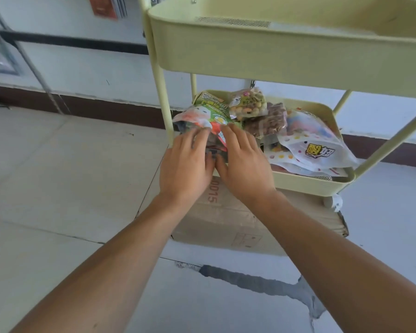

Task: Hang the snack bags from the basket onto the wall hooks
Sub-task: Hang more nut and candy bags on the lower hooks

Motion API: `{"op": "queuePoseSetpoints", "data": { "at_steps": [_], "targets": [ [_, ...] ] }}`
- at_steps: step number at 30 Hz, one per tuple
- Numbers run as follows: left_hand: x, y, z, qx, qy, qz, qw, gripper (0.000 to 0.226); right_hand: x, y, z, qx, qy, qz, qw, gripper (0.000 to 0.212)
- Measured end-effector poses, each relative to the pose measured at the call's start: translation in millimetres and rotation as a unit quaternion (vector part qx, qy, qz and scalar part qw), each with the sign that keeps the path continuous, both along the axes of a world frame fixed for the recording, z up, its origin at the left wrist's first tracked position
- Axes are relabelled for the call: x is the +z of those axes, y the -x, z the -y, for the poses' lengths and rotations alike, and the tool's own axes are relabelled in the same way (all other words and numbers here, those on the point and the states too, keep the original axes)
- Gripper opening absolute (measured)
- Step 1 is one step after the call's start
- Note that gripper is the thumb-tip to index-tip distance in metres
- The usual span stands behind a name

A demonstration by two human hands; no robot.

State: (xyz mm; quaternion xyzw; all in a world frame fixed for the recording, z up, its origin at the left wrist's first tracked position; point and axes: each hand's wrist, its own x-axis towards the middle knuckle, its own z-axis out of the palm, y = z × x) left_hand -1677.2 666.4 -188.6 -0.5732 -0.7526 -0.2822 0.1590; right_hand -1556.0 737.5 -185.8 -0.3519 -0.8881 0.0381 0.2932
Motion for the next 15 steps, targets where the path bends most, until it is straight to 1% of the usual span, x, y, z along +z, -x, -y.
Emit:
{"op": "queuePoseSetpoints", "data": {
  "at_steps": [4,9,15],
  "targets": [
    [-2.1,12.7,9.5,0.032,-0.018,-0.034,0.999,0.044,13.8,29.9,-10.3,0.022,0.025,0.070,0.997,0.070],
    [-4.5,23.3,25.6,0.083,0.069,-0.055,0.993,0.044,13.8,46.2,-26.8,0.019,0.042,0.158,0.986,0.074],
    [2.5,32.8,36.1,0.106,0.121,-0.077,0.984,0.052,12.9,56.4,-33.8,-0.014,0.040,0.200,0.979,0.069]
  ]
}}
